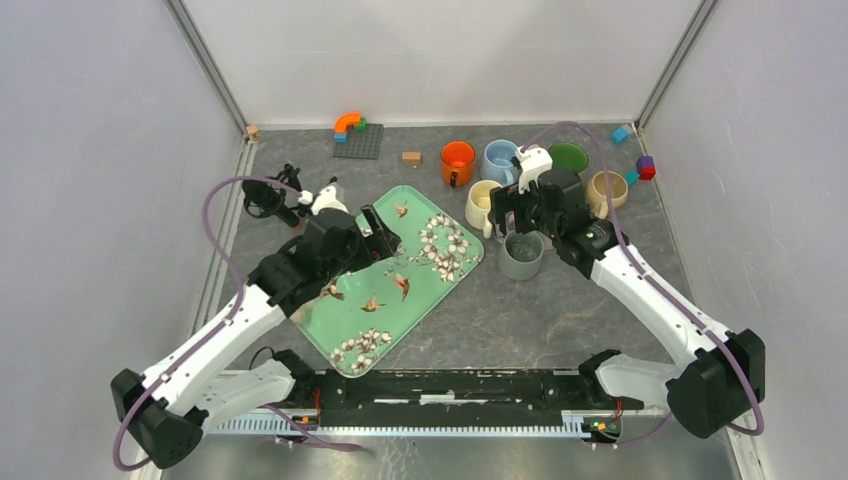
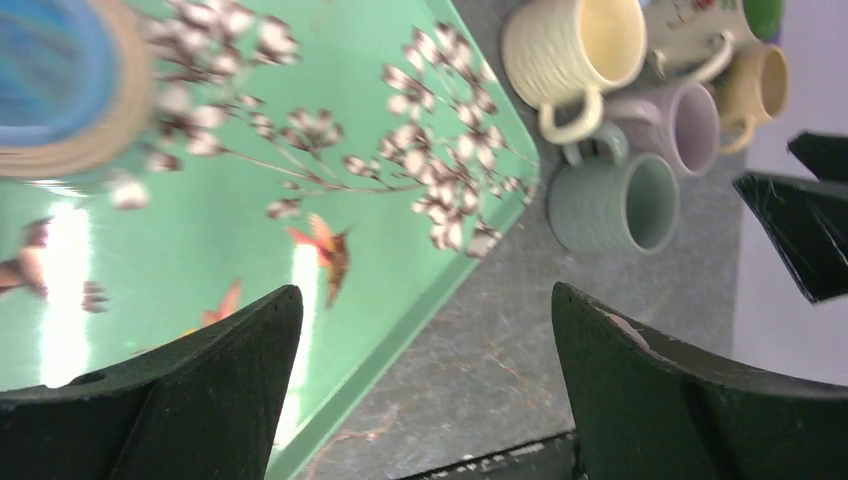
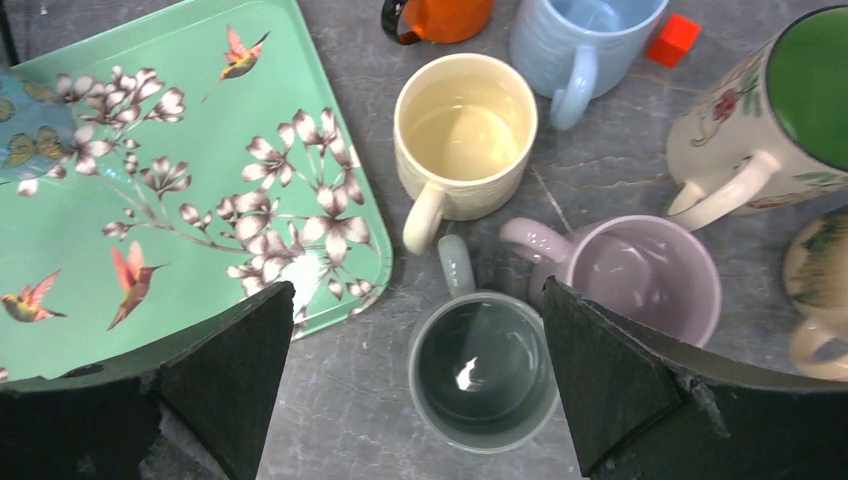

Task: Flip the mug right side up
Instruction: Turn over the cup on the tray.

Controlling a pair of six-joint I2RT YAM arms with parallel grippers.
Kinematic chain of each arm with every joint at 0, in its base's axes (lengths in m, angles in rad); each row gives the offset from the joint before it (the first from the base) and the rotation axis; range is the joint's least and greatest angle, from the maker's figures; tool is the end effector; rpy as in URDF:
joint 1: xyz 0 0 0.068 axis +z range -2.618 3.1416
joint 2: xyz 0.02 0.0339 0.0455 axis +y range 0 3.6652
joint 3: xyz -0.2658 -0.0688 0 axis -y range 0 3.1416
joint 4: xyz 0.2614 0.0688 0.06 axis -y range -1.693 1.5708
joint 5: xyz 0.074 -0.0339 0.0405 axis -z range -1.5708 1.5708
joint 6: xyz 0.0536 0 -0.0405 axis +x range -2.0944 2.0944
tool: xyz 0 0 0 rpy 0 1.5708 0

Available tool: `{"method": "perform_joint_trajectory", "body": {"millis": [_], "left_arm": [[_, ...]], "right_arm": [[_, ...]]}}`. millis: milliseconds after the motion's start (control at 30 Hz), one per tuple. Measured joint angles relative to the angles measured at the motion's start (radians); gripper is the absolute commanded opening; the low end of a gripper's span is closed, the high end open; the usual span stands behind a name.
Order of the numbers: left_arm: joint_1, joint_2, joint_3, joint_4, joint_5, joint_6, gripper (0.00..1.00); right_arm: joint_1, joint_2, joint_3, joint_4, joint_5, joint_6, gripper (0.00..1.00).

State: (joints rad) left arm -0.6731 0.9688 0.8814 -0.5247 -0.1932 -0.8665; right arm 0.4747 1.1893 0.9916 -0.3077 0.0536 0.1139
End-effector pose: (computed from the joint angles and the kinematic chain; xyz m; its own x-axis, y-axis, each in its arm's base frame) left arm 0.1931 -0.1408 0.2968 -0.6635 -0.4275 -0.6140 -0.0258 0.8333 -0.5523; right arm 0.2688 0.1349 0.3059 -0.4750 -0.1165 -0.8723 -0.3631 0.9288 0.0737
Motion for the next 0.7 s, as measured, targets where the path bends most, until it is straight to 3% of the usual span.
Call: {"method": "perform_joint_trajectory", "body": {"millis": [167, 333, 700], "left_arm": [[0.046, -0.054, 0.053, -0.148, -0.159, 0.028, 1.00], [0.163, -0.008, 0.093, -0.226, -0.223, 0.069, 1.00], [0.362, 0.184, 0.131, -0.190, -0.204, 0.167, 1.00]], "right_arm": [[0.000, -0.006, -0.035, 0.036, -0.060, 0.037, 0.98], [0.000, -0.032, -0.062, 0.074, -0.096, 0.054, 0.98], [0.000, -0.090, -0.090, 0.108, -0.122, 0.058, 0.98]]}}
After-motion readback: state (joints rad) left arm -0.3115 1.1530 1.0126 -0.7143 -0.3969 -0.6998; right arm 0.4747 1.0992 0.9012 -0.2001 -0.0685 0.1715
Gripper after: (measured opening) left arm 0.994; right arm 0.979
